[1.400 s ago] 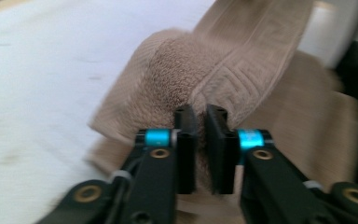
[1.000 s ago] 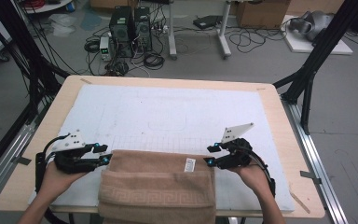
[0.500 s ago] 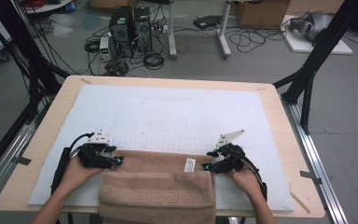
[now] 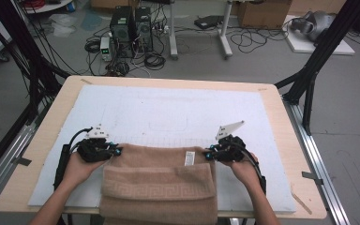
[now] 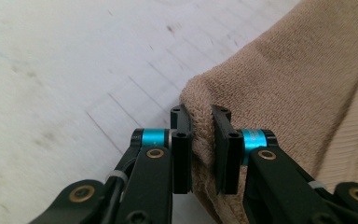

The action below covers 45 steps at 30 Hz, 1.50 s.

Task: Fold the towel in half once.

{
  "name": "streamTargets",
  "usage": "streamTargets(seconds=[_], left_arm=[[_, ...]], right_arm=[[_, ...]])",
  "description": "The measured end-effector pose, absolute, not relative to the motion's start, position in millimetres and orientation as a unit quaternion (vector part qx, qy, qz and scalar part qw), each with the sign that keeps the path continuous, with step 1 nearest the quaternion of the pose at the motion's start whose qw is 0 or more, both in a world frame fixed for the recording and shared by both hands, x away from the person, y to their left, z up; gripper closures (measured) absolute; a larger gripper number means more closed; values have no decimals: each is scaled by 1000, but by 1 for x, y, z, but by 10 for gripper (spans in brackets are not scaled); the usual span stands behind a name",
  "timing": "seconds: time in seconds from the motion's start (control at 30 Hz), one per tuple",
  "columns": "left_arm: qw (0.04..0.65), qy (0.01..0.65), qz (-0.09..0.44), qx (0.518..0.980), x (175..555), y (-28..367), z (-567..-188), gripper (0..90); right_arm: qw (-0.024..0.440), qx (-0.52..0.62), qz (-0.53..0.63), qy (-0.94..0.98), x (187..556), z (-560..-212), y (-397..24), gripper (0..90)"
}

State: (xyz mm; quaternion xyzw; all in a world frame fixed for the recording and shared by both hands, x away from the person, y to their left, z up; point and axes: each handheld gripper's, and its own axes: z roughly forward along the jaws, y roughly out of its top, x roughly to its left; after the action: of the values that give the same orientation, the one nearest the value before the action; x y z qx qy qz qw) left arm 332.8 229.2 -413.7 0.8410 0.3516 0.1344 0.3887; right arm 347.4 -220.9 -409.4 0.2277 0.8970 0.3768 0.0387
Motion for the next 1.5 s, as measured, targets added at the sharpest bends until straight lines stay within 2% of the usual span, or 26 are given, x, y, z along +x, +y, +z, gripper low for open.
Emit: streamTargets(seconds=[0.23, 0.47, 0.53, 0.6, 0.63, 0.7, 0.77, 0.97, 1.07, 1.1, 1.23, 1.37, 1.5], left_arm=[[423, 386, 185, 799, 379, 225, -365, 800], [423, 381, 247, 784, 420, 214, -295, 800], [435, 383, 243, 777, 428, 213, -289, 788], [417, 393, 252, 780, 431, 210, -295, 681], [416, 395, 242, 782, 432, 209, -301, 625], [414, 399, 232, 784, 429, 210, -315, 586], [410, 404, 217, 789, 426, 213, -332, 584], [408, 409, 175, 797, 413, 220, -371, 548], [408, 409, 153, 801, 410, 221, -386, 526], [398, 410, 142, 808, 410, 220, -390, 521], [373, 405, 132, 824, 410, 213, -397, 478], [366, 403, 132, 829, 409, 210, -397, 479], [368, 412, 126, 824, 406, 210, -406, 493]], right_arm=[[90, 255, 382, 884, 397, -367, -224, 822], [132, 281, 395, 865, 442, -313, -226, 823], [147, 288, 402, 857, 450, -299, -227, 805], [154, 309, 395, 851, 458, -296, -229, 632], [145, 320, 396, 848, 460, -298, -230, 609], [132, 322, 388, 854, 460, -308, -229, 546], [112, 318, 378, 862, 458, -320, -227, 507], [92, 311, 371, 870, 440, -352, -221, 462], [67, 317, 354, 877, 437, -362, -219, 394], [55, 317, 350, 880, 437, -363, -218, 393], [56, 309, 368, 875, 431, -363, -215, 397], [58, 312, 369, 874, 427, -368, -216, 398], [61, 319, 362, 874, 424, -382, -216, 441]])
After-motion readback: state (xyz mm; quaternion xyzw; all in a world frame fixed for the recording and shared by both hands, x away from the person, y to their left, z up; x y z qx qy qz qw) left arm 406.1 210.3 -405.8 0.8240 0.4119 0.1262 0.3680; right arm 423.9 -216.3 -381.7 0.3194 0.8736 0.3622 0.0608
